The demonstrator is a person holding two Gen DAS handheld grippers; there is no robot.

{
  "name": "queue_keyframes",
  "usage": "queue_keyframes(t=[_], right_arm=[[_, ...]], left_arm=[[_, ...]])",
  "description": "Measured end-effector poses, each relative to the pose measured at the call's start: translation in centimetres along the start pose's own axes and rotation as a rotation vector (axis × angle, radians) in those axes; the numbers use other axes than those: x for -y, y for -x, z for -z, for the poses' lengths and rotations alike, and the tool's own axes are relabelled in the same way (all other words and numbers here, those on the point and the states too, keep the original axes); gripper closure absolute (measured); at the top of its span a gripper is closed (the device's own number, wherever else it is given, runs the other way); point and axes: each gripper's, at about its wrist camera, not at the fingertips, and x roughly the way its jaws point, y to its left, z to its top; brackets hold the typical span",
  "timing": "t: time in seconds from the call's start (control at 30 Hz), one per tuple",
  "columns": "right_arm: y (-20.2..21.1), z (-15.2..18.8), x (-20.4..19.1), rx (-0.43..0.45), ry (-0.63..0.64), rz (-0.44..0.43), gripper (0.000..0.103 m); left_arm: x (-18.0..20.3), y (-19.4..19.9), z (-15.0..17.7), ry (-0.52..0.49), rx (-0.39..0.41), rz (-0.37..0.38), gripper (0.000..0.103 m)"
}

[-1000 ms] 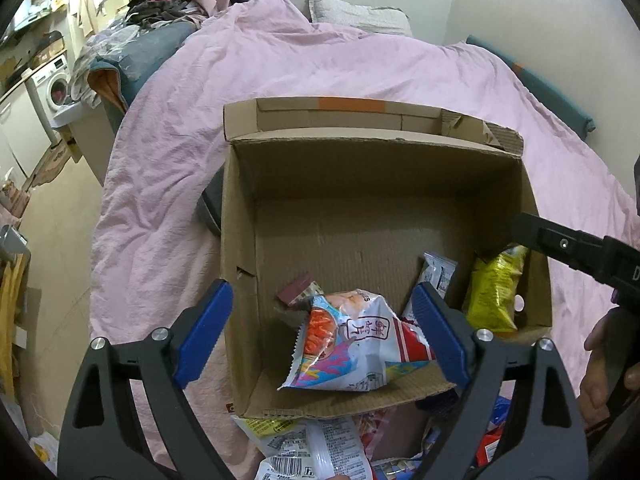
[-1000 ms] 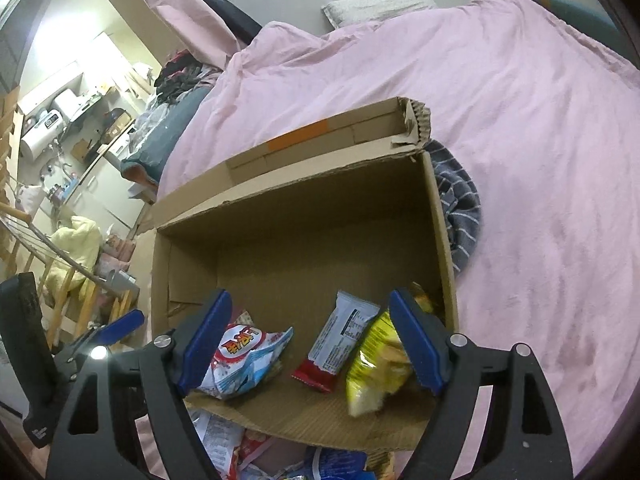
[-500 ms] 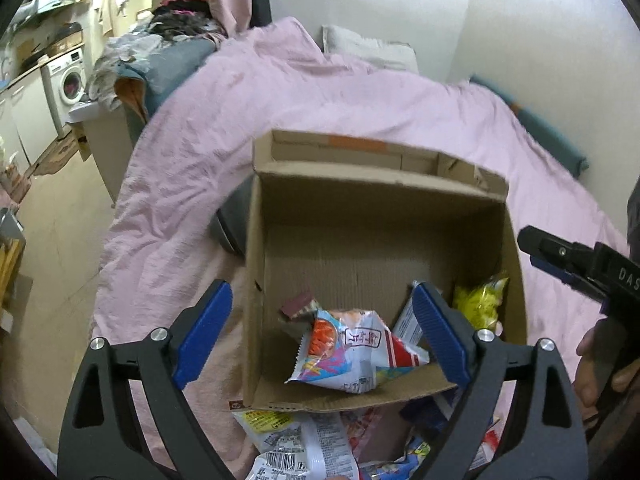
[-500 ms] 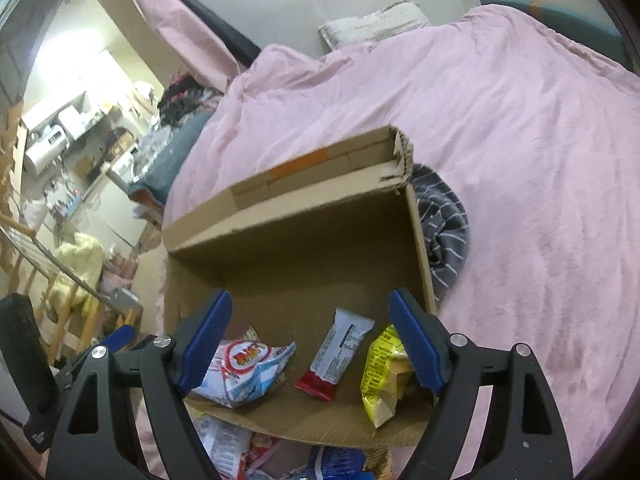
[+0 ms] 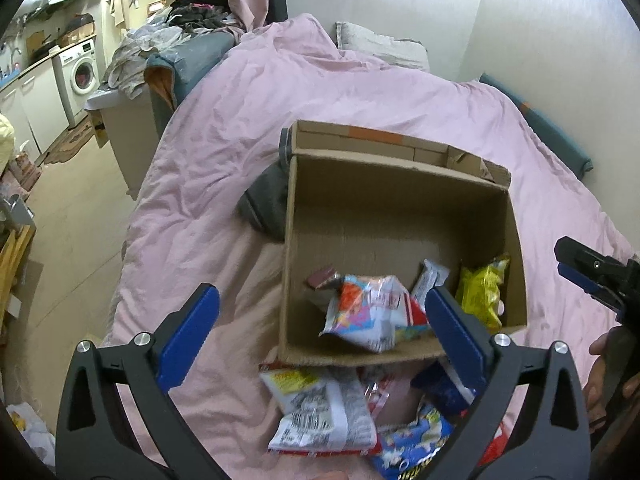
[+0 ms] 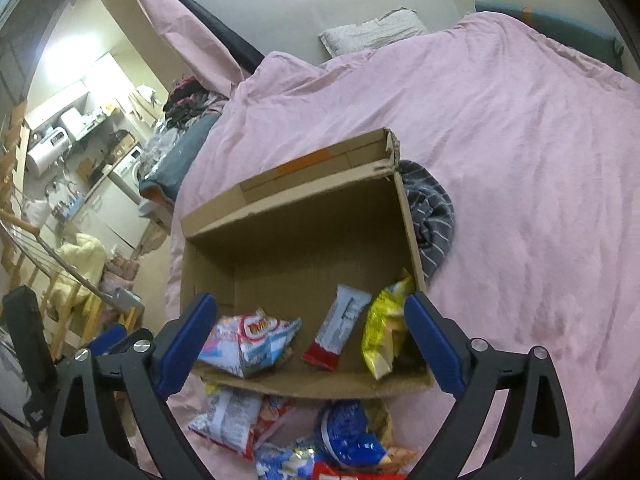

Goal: Organize snacks
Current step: 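Withdraw both tools from the box toward the remaining snacks, then grasp the red chip bag with the right tool and lift it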

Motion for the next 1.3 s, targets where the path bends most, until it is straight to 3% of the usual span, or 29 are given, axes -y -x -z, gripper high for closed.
queue_keyframes(t=[0.33, 0.57, 0.73, 0.9, 1.07, 1.3], right_arm=[[3.2, 3.4, -0.4, -0.003, 0.016, 0.083, 0.006], [5.1, 6.1, 2.7, -0.049, -0.126, 0.057, 0.006], [4.3, 8.2, 4.3, -0.162, -0.189, 0.029, 0.006], [1.1, 11.6, 6.4, -0.389, -0.295, -0.012, 0.006], [-2.1, 13.7, 7.8, -0.568, -0.335, 0.054, 0.002], [-4.8, 14.6, 6.6, -0.669, -0.287, 0.079, 0.000]], left_arm=[[-2.0, 1.8, 2.3, 0.036, -0.028, -0.027, 0.002], [-2.8, 2.4, 3.7, 0.050, -0.054, -0.041, 0.002], [-3.0, 2.3, 4.6, 0.051, -0.088, -0.045, 0.002], [-3.3, 2.3, 5.0, 0.048, -0.106, -0.044, 0.002], [-3.2, 2.3, 5.1, 0.056, -0.115, -0.034, 0.002], [-2.6, 2.2, 5.4, 0.034, -0.121, -0.029, 0.002]])
